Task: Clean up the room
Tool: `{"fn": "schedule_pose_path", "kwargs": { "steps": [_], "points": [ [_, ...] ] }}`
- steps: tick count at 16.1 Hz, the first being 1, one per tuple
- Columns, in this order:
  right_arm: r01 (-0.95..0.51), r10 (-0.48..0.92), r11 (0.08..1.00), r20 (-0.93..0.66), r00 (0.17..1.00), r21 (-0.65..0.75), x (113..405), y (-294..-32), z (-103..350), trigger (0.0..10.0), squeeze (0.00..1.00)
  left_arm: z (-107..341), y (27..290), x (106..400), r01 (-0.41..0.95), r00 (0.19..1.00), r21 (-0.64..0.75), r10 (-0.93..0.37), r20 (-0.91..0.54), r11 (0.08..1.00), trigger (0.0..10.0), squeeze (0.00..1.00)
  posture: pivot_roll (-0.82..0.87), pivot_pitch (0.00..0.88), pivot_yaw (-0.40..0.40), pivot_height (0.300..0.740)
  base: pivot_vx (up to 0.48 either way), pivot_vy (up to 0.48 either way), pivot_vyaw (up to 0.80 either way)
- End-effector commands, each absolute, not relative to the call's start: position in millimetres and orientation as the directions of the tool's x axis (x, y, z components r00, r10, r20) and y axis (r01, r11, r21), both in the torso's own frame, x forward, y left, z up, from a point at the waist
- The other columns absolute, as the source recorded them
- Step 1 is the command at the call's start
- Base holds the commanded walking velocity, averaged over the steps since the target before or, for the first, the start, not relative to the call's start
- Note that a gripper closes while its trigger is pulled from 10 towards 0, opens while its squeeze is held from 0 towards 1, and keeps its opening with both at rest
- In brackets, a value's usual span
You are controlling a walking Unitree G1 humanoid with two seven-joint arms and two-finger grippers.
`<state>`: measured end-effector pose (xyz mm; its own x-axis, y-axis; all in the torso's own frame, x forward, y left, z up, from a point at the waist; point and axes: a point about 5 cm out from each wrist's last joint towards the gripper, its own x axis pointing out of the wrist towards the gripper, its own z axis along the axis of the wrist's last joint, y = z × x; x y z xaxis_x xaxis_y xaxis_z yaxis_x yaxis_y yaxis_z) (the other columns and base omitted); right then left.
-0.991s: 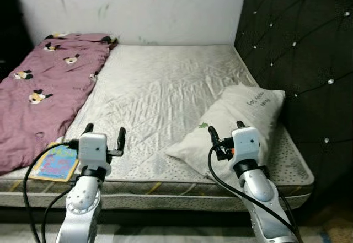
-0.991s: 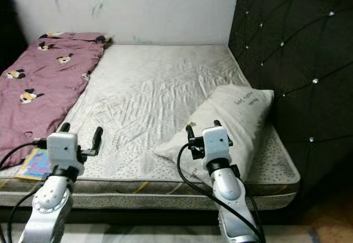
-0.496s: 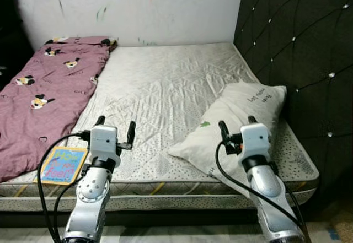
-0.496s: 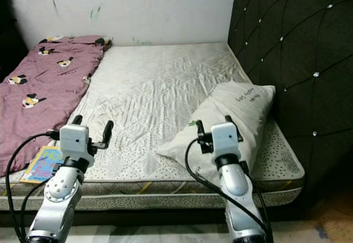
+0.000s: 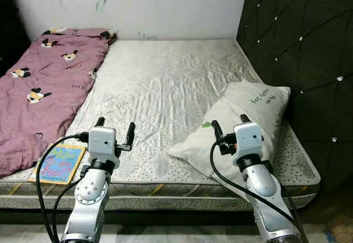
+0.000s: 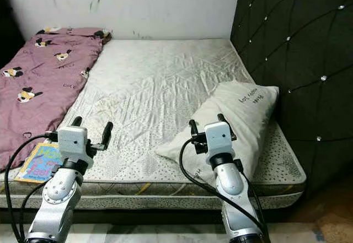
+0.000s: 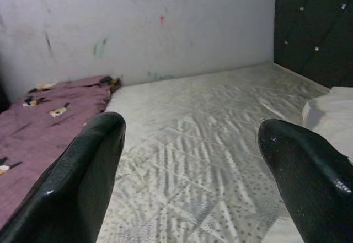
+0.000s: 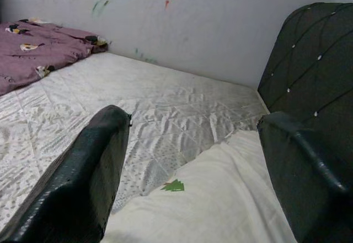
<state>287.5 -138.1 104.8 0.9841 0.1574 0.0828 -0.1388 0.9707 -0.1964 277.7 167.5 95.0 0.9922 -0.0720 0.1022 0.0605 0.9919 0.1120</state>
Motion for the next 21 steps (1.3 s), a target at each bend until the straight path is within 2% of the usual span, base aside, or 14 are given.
{"fn": "schedule_pose_path", "kwargs": {
  "steps": [1,18,21],
  "points": [
    [-0.151,0.172,0.967,0.092,0.981,-0.203,289.2,-136.4,107.2,10.0,0.00,99.6,167.1,276.8,0.070,0.988,0.114,-0.085,0.127,0.991,10.0,0.00,-0.05,0.000,0.005,0.740,0.360,0.000,0.00],
    [-0.163,0.188,0.958,0.088,0.978,-0.236,290.2,-137.2,106.0,10.0,0.00,98.9,164.8,278.6,0.078,0.988,0.120,-0.093,0.123,0.990,10.0,0.00,-0.05,0.000,0.001,0.740,0.341,0.000,0.00],
    [-0.167,0.192,0.957,0.087,0.977,-0.238,290.4,-137.7,105.5,10.0,0.00,97.1,167.8,278.9,0.045,0.992,0.114,-0.058,0.109,0.992,10.0,0.00,-0.05,0.000,0.001,0.740,0.000,0.000,0.00]
  ]
}}
